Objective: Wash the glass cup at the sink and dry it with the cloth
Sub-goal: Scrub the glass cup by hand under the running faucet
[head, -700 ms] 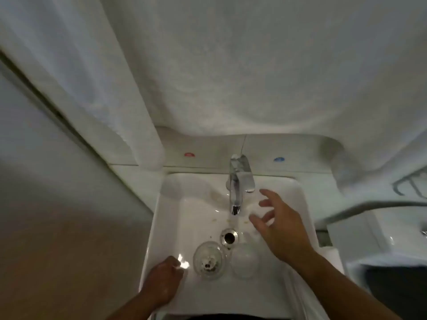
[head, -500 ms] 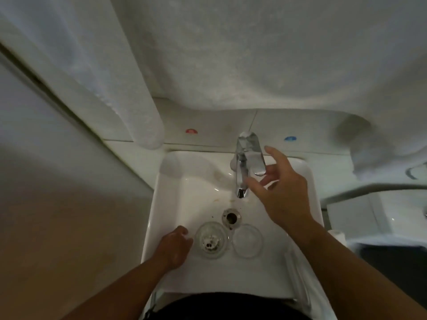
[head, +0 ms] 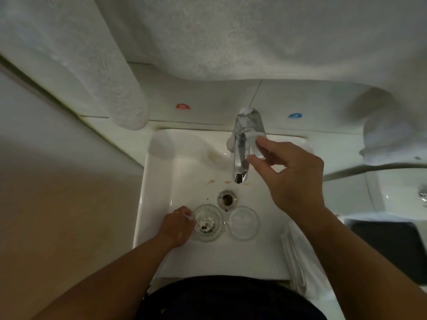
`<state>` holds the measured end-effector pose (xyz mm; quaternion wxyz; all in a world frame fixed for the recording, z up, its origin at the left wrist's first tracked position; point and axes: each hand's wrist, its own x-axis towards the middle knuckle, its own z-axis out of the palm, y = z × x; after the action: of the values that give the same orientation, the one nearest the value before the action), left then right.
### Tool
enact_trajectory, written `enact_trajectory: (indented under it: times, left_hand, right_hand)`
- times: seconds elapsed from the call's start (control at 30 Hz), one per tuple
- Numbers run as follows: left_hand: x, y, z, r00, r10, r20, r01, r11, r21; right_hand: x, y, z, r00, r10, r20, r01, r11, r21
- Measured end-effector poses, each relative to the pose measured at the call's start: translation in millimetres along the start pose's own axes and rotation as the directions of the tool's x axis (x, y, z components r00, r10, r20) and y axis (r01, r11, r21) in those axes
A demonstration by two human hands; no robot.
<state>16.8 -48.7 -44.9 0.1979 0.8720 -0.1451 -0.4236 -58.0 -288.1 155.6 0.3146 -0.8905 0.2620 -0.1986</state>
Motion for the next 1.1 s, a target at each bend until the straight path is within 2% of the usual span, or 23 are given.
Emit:
enact_trajectory:
  times: [0.23,0.43,0.53,0.63,0.73,0.8,0.87,1.0,1.1]
  left_hand:
    - [2,0,5,0.999,-0.048,-0.018,0.048,0.998,-0.039]
    - [4,0,9,0.997,-0.062,-0.035,0.06,0.997,-0.045]
    - [3,2,11,0.996,-0.083,-0.034,0.08,0.993,-0.081]
    - [-5,14,3,0.991,-0.121,-0.049,0.108,0.97,-0.219]
    - [-16,24,-5,0.986,-0.169,-0.011,0.145,0.872,-0.467]
    - [-22,32,-11,0.986,-0.169,0.019,0.147,0.794,-0.59]
    - [-25,40,-13,0.99,-0.139,0.035,0.127,0.739,-0.661]
    - [-23,54,-6,0.999,-0.042,0.031,0.052,0.745,-0.665]
    - [-19,56,8,1.0,-0.004,0.028,0.022,0.742,-0.67]
  right_hand:
    - [11,-1,-5,0.997,-0.04,-0.063,0.043,0.998,0.042]
    - [14,-1,-6,0.999,-0.014,-0.048,0.019,0.994,0.103]
    - [7,1,-8,0.997,0.068,0.024,-0.072,0.981,0.18]
    - [-17,23,-5,0.969,0.228,0.1,-0.244,0.947,0.207]
    - [-52,62,10,0.872,0.401,0.281,-0.431,0.901,0.049]
    - [-72,80,24,0.731,0.492,0.472,-0.541,0.84,-0.037]
    - [-84,91,38,0.607,0.519,0.602,-0.622,0.782,-0.047]
    - [-85,103,63,0.518,0.516,0.682,-0.732,0.68,0.042]
    - [-77,114,72,0.502,0.49,0.713,-0.77,0.628,0.111]
